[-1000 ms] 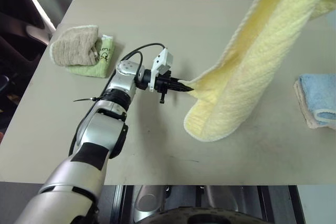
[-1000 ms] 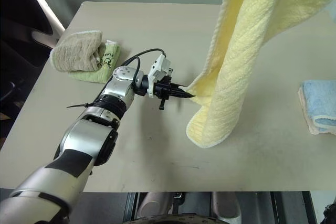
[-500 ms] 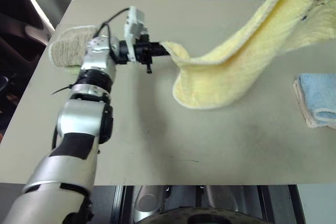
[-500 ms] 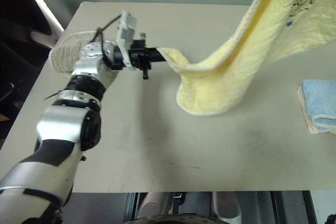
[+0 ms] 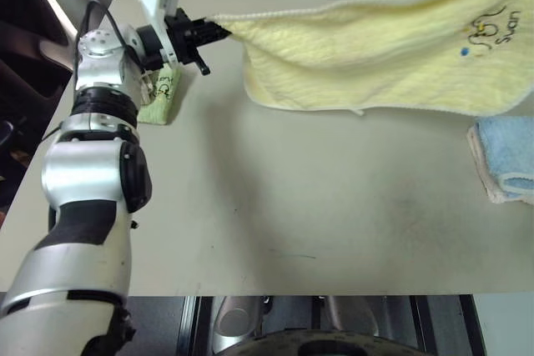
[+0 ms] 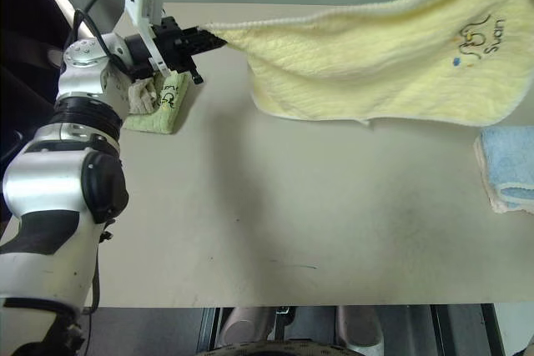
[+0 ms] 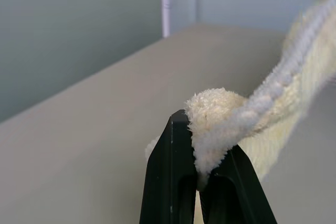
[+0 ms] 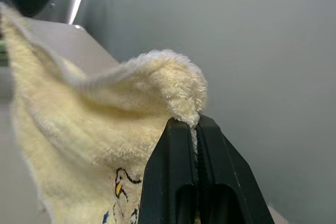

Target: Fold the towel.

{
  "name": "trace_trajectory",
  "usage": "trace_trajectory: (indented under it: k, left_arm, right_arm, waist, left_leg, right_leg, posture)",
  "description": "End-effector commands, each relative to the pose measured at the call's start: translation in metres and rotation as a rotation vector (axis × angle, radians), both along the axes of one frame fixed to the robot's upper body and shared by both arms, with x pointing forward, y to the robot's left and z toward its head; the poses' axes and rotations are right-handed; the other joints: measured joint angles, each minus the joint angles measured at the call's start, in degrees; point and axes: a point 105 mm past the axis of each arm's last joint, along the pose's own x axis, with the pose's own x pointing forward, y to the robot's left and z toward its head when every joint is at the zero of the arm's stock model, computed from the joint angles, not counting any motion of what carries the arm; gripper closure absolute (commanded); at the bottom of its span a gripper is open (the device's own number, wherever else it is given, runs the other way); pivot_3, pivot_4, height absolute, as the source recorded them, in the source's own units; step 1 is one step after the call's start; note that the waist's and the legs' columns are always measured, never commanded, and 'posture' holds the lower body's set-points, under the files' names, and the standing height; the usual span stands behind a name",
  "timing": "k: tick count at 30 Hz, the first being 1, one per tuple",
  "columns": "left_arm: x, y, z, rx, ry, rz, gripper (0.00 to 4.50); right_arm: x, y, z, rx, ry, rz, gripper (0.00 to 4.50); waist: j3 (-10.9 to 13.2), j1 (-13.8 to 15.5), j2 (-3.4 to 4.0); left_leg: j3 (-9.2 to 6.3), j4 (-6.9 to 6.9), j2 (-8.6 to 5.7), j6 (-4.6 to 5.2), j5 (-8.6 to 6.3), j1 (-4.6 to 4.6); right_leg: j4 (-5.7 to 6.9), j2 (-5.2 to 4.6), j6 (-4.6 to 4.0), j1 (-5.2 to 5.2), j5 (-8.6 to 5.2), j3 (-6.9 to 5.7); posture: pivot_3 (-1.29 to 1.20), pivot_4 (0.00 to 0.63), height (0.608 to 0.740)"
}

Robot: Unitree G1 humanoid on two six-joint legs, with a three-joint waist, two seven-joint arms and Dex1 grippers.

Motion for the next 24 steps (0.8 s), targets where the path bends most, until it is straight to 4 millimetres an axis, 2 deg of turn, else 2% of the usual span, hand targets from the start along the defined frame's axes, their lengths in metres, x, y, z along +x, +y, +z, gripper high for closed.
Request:
trace_trajectory:
  k: [1, 2, 3, 5, 8, 10, 12, 14, 17, 19, 21, 24]
  left_arm:
    - [0.0, 0.011, 0.025, -0.002, -0.084, 0.06, 4.48]
    - [0.0, 0.011, 0.026, -0.001, -0.086, 0.062, 4.48]
    - [-0.002, 0.009, 0.024, 0.021, -0.086, 0.038, 4.48]
    - [-0.008, 0.007, 0.016, 0.085, -0.078, -0.03, 4.48]
    - [-0.018, 0.007, -0.002, 0.148, -0.024, -0.127, 4.48]
    - [-0.022, 0.007, -0.008, 0.165, 0.0, -0.165, 4.48]
    - [-0.035, 0.013, -0.029, 0.212, 0.093, -0.263, 4.48]
    - [-0.044, 0.019, -0.041, 0.235, 0.152, -0.31, 4.48]
    - [-0.052, 0.029, -0.052, 0.249, 0.202, -0.309, 4.48]
    - [-0.066, 0.038, -0.059, 0.265, 0.237, -0.322, 4.48]
    - [-0.082, 0.046, -0.066, 0.275, 0.283, -0.34, 4.48]
    - [-0.096, 0.049, -0.068, 0.26, 0.321, -0.361, 4.48]
  right_arm:
    - [-0.006, 0.005, -0.004, -0.01, -0.069, 0.014, 4.5]
    - [-0.006, 0.005, -0.006, -0.008, -0.069, 0.017, 4.5]
    - [-0.008, 0.008, -0.017, -0.016, -0.048, 0.037, 4.5]
    - [-0.014, 0.013, -0.05, -0.08, 0.023, 0.07, 4.5]
    - [-0.027, 0.022, -0.086, -0.134, 0.119, 0.126, 4.5]
    - [-0.033, 0.026, -0.093, -0.141, 0.14, 0.149, 4.5]
    - [-0.043, 0.034, -0.099, -0.12, 0.171, 0.195, 4.5]
    - [-0.049, 0.038, -0.105, -0.116, 0.201, 0.214, 4.5]
    - [-0.062, 0.032, -0.134, -0.192, 0.354, 0.207, 4.5]
    - [-0.076, 0.031, -0.152, -0.242, 0.445, 0.231, 4.5]
    - [-0.085, 0.034, -0.162, -0.24, 0.486, 0.253, 4.5]
    - [-0.093, 0.04, -0.171, -0.226, 0.524, 0.279, 4.5]
  waist:
    - [0.0, 0.0, -0.07]
    - [0.0, -0.2, -0.06]
    - [0.0, -0.1, 0.0]
    - [0.0, 0.2, 0.0]
    - [0.0, 0.4, 0.03]
    - [0.0, 0.3, 0.07]
    - [0.0, 0.1, 0.06]
    - [0.0, -0.1, 0.03]
    - [0.0, -0.2, -0.01]
    - [0.0, -0.1, -0.02]
    - [0.0, -0.2, -0.02]
    - [0.0, -0.2, -0.05]
  left_leg:
    - [-0.09, -0.06, 0.02, -0.01, 0.0, 0.02]
    - [-0.15, -0.06, 0.08, -0.03, 0.01, 0.02]
    - [-0.04, -0.12, 0.03, -0.03, 0.01, 0.02]
    - [-0.15, -0.18, 0.01, -0.01, 0.06, -0.06]
    - [-0.23, -0.25, -0.01, -0.05, 0.0, -0.09]
    - [-0.09, -0.24, -0.04, -0.04, -0.03, -0.1]
    - [0.08, -0.21, -0.05, -0.02, -0.04, -0.08]
    - [0.14, -0.18, -0.01, -0.01, -0.04, -0.01]
    - [0.1, -0.1, 0.04, -0.01, -0.03, 0.07]
    - [0.04, -0.07, 0.03, -0.03, -0.01, 0.06]
    - [0.05, -0.07, 0.01, -0.05, 0.0, 0.06]
    - [0.04, -0.07, 0.01, -0.07, 0.0, 0.15]
  right_leg:
    - [-0.01, -0.07, -0.01, 0.01, 0.02, -0.04]
    - [-0.03, -0.09, -0.02, 0.02, 0.03, -0.01]
    - [-0.04, 0.0, -0.04, -0.02, 0.01, -0.03]
    - [-0.02, -0.19, 0.01, -0.06, 0.02, -0.04]
    - [-0.06, -0.2, 0.01, -0.05, -0.1, -0.13]
    - [-0.02, -0.27, 0.0, -0.11, -0.1, -0.12]
    - [-0.03, -0.26, 0.02, -0.12, -0.1, -0.13]
    - [-0.04, -0.29, 0.02, -0.08, -0.09, -0.08]
    - [-0.02, -0.23, -0.01, 0.02, -0.08, -0.1]
    - [-0.02, -0.25, -0.03, 0.04, -0.07, -0.11]
    - [-0.03, -0.21, -0.08, 0.03, -0.03, -0.12]
    - [-0.01, -0.19, -0.25, 0.11, -0.03, -0.1]
  posture:
    - [0.0, 0.15, 0.733]
    - [0.0, 0.15, 0.733]
    - [0.0, 0.15, 0.733]
    - [0.0, 0.15, 0.733]
    - [0.0, 0.15, 0.733]
    - [0.0, 0.15, 0.733]
    - [0.0, 0.15, 0.733]
    - [0.0, 0.15, 0.733]
    - [0.0, 0.15, 0.733]
    - [0.0, 0.15, 0.733]
    - [0.0, 0.15, 0.733]
    - [0.0, 0.15, 0.733]
